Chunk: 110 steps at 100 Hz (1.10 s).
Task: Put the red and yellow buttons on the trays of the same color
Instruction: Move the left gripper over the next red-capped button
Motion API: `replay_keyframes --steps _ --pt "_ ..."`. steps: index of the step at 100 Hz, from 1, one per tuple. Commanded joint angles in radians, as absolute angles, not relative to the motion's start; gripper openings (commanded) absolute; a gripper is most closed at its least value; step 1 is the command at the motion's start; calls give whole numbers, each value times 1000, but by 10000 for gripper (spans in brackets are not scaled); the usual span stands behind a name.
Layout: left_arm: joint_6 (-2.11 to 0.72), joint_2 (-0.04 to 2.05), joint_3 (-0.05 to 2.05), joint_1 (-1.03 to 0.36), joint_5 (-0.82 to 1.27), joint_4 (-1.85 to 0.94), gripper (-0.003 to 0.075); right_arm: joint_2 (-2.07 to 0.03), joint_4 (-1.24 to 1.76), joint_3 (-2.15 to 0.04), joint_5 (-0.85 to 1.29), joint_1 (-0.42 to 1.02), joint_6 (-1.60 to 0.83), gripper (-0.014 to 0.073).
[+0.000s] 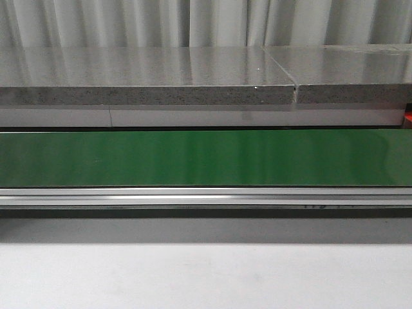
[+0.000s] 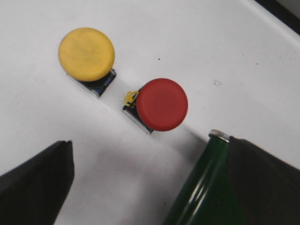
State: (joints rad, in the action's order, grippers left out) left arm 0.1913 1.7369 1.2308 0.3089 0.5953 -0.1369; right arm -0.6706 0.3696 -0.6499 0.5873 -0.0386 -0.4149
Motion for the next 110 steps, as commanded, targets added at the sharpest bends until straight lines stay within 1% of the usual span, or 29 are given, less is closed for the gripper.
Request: replay_keyframes --steps 1,33,59,65,70,77,96,110 --pt "200 1733 1293 312 563 -158 630 -667 377 -674 526 -39 -423 -68" --pt "200 1861 1393 312 569 -192 629 -667 377 -674 526 -39 -423 -68" --pt "200 1907 1417 312 556 -210 628 -667 377 -674 526 -39 -423 -68" --pt "200 1909 1417 312 555 -210 613 -667 377 -674 526 -39 -423 -68" --pt "200 1913 1417 312 555 -210 580 -667 377 -674 526 -39 -423 -68" --pt "200 1915 1417 312 557 -210 498 -667 377 -674 526 -39 -423 -68" --pt "200 1915 1417 312 567 -212 206 -667 377 -674 526 -39 -423 -68" --pt "200 1915 1419 312 586 -236 41 -667 377 -674 526 -39 -423 -68"
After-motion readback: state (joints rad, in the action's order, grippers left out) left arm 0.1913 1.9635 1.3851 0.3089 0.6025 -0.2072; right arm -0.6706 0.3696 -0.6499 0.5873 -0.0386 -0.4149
